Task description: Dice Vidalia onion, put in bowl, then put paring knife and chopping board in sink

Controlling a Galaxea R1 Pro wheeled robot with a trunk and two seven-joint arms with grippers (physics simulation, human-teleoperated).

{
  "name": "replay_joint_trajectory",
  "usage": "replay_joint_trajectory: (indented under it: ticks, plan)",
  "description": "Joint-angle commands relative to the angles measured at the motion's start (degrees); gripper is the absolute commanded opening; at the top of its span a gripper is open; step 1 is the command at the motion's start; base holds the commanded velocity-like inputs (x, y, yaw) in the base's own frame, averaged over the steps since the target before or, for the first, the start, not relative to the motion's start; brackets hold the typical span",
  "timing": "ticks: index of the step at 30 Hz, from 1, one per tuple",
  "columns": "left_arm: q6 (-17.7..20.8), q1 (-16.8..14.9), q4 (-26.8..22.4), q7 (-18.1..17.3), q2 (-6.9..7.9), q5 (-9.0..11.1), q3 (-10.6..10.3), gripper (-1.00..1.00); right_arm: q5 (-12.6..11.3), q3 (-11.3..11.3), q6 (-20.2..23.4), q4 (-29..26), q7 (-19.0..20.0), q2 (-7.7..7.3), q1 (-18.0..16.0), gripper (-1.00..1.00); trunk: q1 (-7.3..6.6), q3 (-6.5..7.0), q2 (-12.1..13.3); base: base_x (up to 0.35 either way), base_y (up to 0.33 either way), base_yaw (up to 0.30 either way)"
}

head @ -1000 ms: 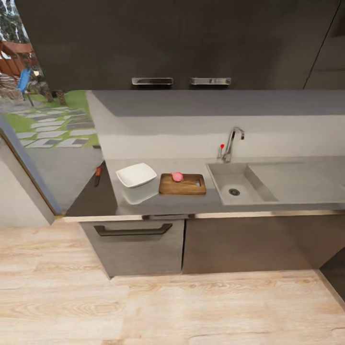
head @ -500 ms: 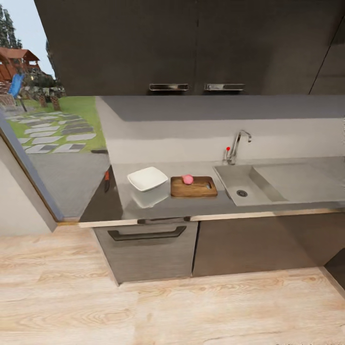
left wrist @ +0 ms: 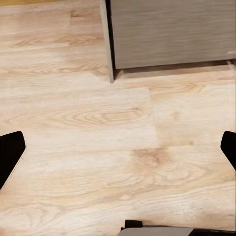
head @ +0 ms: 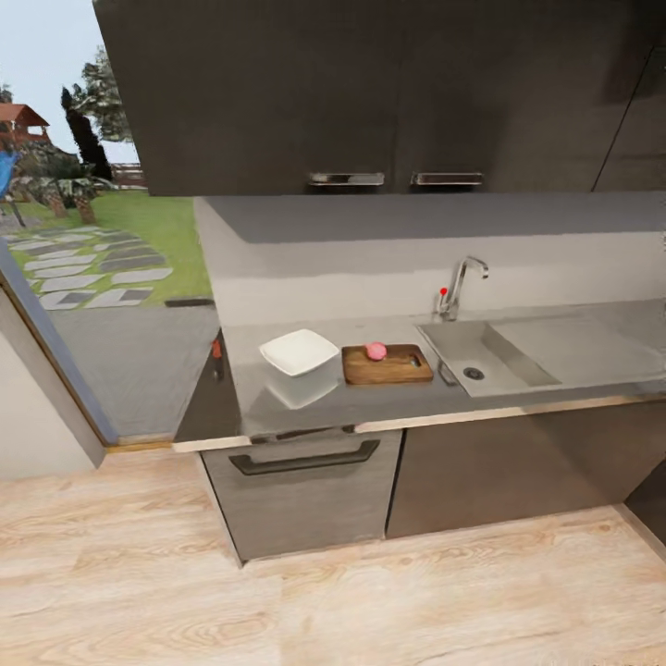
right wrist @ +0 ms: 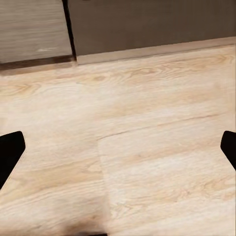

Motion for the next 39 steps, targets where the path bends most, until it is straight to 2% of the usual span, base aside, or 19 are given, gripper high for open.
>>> replay_joint_trajectory:
  ticks: [1,24,39]
  plan:
    - [-0.13,0.00,-0.04,0.32,0.10,0.49,-0.38,1.00,0.26,-0.45,-0.11,-0.13,0.55,0.11,-0.01,1.00,0.02,0.04,-0.05,0.000,0.317,-0.118]
    - [-0.13,0.00,1.40,0.32,0.10,0.49,-0.37,1.00,0.26,-0.36,-0.19,-0.13,0.47,0.11,-0.02,1.00,0.02,2.17,-0.05,0.000,0.315,-0.014]
    - [-0.13,0.00,1.75,0.32,0.03,0.49,-0.38,1.00,0.26,-0.36,-0.19,-0.13,0.47,0.11,-0.01,1.00,0.02,3.56,-0.05,0.000,0.037,0.000]
